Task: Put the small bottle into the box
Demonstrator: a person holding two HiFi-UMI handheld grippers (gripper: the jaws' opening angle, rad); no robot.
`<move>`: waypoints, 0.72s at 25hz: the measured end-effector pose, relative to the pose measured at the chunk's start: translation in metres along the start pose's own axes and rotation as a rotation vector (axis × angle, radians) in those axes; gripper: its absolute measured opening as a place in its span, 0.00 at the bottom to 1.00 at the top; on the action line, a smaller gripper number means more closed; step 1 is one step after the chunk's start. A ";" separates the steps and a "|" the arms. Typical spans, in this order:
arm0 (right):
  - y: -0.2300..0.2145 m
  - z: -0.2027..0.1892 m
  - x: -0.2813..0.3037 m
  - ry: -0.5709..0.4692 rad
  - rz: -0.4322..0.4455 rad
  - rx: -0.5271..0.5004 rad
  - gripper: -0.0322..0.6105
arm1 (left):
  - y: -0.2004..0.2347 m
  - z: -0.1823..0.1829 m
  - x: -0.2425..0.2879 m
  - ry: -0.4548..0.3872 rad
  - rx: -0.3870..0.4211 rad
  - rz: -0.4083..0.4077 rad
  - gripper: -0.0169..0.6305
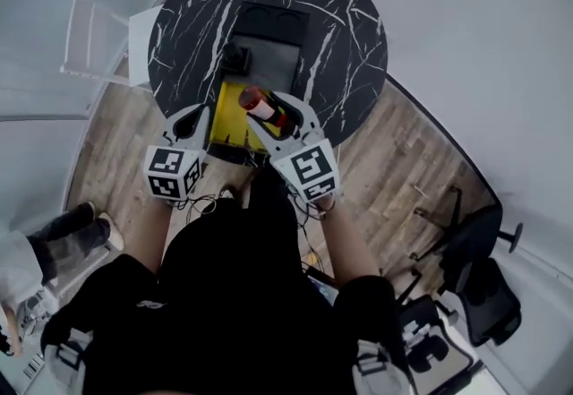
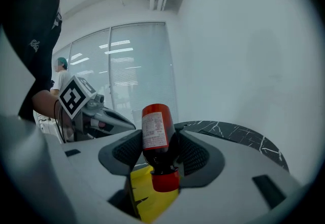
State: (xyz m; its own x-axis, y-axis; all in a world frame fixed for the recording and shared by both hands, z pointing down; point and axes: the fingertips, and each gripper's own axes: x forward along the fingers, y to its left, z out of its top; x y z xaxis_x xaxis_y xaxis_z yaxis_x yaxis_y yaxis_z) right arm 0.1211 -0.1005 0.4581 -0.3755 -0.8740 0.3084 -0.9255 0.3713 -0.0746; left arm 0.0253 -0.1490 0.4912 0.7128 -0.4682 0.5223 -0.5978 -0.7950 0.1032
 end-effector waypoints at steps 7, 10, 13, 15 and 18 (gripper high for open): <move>0.007 -0.041 0.044 0.138 0.160 -0.006 0.38 | 0.025 -0.033 0.009 0.068 -0.106 0.095 0.03; 0.012 -0.063 0.061 0.204 0.212 -0.001 0.38 | 0.034 -0.049 0.009 0.097 -0.153 0.126 0.03; 0.016 -0.088 0.078 0.299 0.253 -0.012 0.38 | 0.042 -0.065 0.006 0.122 -0.192 0.155 0.03; 0.019 -0.108 0.090 0.365 0.276 -0.010 0.38 | 0.048 -0.077 0.004 0.139 -0.223 0.183 0.03; 0.023 -0.133 0.103 0.447 0.295 0.006 0.38 | 0.055 -0.094 0.000 0.160 -0.271 0.225 0.03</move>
State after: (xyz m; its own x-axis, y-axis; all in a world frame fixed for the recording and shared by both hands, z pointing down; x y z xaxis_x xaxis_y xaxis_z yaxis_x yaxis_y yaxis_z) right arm 0.0682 -0.1400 0.6141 -0.5634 -0.5137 0.6471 -0.7847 0.5779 -0.2243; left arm -0.0425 -0.1562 0.5767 0.4995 -0.5364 0.6803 -0.8232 -0.5386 0.1798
